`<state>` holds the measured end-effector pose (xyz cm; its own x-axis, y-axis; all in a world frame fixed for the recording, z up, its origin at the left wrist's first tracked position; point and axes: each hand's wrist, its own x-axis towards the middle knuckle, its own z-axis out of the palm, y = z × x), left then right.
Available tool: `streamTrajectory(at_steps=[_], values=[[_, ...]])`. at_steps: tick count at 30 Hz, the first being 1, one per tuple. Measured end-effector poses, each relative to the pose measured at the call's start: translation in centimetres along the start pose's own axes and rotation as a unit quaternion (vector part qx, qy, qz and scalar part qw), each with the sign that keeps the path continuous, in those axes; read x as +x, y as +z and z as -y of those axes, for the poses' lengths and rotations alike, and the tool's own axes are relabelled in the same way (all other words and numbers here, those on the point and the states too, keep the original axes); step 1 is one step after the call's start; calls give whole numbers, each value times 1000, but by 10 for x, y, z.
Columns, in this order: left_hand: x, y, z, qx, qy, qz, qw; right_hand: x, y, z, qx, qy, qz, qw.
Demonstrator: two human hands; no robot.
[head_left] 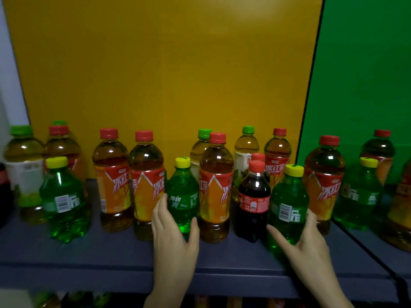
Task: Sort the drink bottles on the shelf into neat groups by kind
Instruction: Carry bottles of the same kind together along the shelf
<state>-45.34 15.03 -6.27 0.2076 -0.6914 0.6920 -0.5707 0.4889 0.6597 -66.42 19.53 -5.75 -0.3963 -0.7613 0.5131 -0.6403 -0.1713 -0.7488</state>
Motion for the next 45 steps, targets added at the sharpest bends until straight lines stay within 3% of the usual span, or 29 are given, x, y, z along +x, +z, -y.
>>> streamTrajectory(at_steps=[9, 19, 29, 35, 45], values=[[23, 5, 2, -10, -76, 111, 991, -2, -2, 0, -1, 11, 3, 1000], [7, -10, 4, -12, -60, 97, 993, -5, -1, 1, -10, 11, -9, 1000], [-12, -38, -16, -178, -43, 132, 974, -32, -18, 10, 56, 22, -48, 997], [-24, -21, -63, -244, 3, 169, 955, -70, -74, 11, 83, 29, -110, 990], [-105, 92, -192, -346, 58, 303, 886, -119, -233, -42, 25, 59, -226, 972]])
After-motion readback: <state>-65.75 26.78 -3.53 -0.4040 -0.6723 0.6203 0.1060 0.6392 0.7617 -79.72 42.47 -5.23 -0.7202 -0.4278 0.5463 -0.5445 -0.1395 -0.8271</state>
